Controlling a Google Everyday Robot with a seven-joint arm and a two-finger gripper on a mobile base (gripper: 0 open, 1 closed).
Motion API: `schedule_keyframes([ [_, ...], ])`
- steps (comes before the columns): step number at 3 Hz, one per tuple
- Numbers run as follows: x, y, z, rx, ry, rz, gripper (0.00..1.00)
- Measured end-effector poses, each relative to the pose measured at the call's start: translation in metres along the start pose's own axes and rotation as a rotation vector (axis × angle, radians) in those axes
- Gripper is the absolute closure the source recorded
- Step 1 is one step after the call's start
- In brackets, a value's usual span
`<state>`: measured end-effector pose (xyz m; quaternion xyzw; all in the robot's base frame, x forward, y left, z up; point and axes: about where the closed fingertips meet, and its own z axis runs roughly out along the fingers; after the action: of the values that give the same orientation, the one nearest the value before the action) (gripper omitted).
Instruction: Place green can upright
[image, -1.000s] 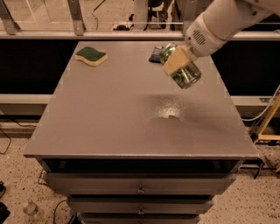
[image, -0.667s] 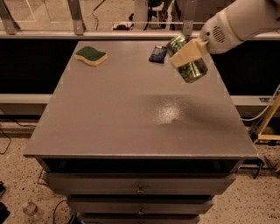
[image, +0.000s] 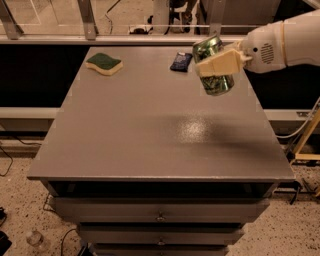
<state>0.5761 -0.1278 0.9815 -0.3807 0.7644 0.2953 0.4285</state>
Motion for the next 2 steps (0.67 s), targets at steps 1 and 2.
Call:
schedule_keyframes([
  [1, 0.005, 0.011, 0.01, -0.025, -0.1, -0.035, 1.0],
  [2, 0.008, 0.021, 0.021, -0.027, -0.176, -0.072, 1.0],
])
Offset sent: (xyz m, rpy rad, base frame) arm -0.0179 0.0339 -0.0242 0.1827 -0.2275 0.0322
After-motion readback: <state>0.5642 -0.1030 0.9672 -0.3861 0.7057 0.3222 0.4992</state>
